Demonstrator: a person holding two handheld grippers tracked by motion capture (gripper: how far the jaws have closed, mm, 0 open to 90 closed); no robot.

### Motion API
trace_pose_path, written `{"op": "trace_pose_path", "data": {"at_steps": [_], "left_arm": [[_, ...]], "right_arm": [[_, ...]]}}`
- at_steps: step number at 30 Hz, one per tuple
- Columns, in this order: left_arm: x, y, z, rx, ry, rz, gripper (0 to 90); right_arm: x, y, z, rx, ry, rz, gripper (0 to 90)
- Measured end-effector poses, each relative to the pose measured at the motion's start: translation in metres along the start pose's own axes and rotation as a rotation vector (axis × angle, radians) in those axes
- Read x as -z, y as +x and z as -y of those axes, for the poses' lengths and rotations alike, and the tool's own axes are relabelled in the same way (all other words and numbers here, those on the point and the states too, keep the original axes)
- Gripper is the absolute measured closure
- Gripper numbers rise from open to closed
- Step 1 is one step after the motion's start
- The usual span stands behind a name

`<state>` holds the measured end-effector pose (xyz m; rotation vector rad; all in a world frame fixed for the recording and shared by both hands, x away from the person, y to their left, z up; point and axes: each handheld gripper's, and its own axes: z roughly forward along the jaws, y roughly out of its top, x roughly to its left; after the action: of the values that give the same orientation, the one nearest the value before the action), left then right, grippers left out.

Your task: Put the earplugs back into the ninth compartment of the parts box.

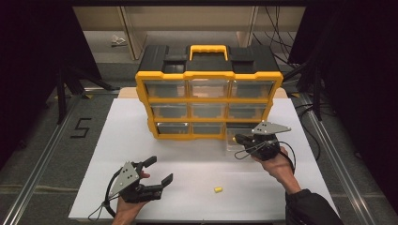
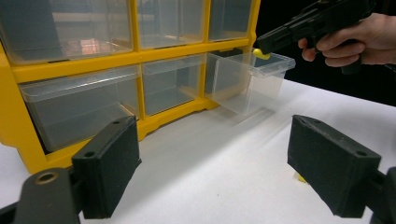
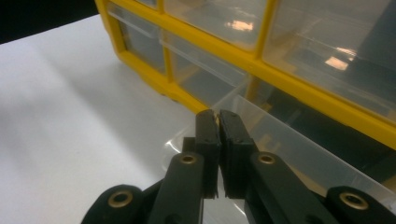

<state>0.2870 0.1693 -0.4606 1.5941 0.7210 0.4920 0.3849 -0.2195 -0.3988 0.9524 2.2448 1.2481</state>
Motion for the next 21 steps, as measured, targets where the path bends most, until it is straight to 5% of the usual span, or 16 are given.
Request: {"op": "trace_pose_path", "data": {"at_steps": [7,15,21], "left_arm": [[0.0001,0.0002,-0.0002,0.0,0.0,0.0,16.4],[0.0001,-0.0001,-0.0002,-0.003,-0.001,0.0,16.4],[0.0,-0.0002,-0.0002,-0.003,-0.002,0.0,16.4]], "right_arm": [[-0.0072,-0.0063,0.005,-0.039,0.018,0.034,84.7],[-0.005,-0.005,0.0025,-0.049,-0.006,0.044,63.6],[-0.0032,-0.0017,-0.0003,-0.037,-0.013,0.048,57.0]]}}
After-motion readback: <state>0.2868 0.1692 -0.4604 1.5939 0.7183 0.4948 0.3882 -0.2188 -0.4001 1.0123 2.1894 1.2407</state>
